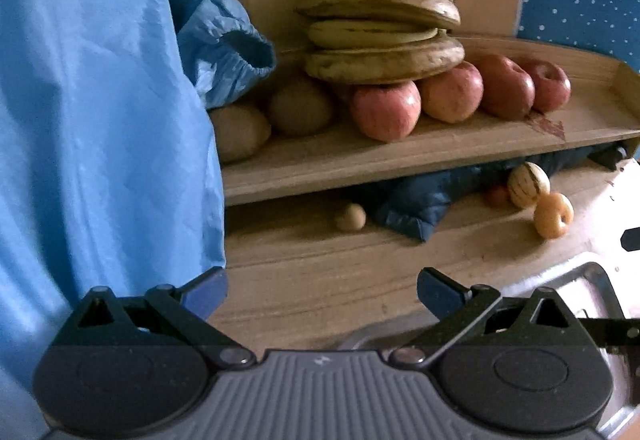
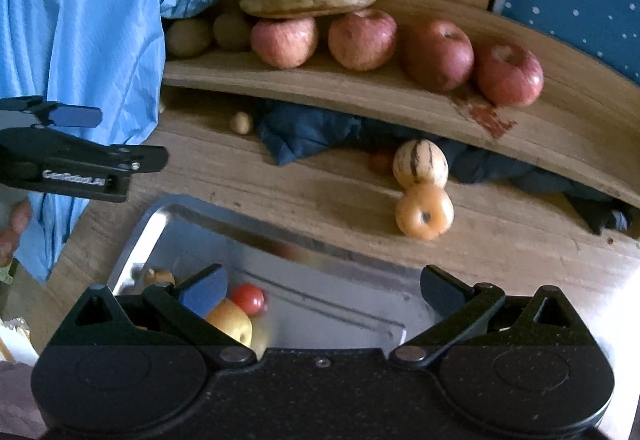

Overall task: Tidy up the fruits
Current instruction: 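Withdraw both open tools from the tray toward the shelf, then grasp the yellow apple with the right tool while the left tool grasps a kiwi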

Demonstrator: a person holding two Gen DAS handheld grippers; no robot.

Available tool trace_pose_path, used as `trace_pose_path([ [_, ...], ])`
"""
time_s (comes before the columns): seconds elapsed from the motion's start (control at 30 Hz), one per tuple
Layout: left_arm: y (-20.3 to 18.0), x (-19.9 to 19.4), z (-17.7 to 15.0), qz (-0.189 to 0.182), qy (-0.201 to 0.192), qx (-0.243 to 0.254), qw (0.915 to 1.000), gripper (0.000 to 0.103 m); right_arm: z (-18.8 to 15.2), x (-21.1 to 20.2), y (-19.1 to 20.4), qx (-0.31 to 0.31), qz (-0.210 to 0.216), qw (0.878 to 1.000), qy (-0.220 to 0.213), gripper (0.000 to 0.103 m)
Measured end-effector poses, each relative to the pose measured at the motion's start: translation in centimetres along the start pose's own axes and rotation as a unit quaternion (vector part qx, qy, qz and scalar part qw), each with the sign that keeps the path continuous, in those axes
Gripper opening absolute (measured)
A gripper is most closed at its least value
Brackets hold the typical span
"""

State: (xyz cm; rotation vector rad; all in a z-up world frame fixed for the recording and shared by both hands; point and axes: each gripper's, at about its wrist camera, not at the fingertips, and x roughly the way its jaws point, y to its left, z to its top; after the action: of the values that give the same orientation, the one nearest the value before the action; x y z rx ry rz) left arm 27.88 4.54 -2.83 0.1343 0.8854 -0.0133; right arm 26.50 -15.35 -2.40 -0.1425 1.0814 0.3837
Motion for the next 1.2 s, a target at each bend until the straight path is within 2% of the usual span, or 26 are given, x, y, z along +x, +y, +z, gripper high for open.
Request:
trace_pose_path([
  [0.6, -1.5, 4.9, 1.8, -0.023, 0.016, 0.004, 0.9996, 0.103, 2.8, 2.3, -1.9, 0.069, 0.001, 0.997, -0.041, 0.102],
  [0.83, -1.5, 7.2, 2.0, -0.04, 0.025, -0.009, 0.9988, 0.103, 2.5, 3.4, -3.1, 0.12, -0.029, 0.991, -0.052, 0.102],
  [1.2, -2.1, 10.4, 2.1, -0.046, 0.035, -0.013, 0.9983, 0.103, 0.6, 6.7, -5.8, 0.184, -0.067, 0.98, -0.036, 0.102],
])
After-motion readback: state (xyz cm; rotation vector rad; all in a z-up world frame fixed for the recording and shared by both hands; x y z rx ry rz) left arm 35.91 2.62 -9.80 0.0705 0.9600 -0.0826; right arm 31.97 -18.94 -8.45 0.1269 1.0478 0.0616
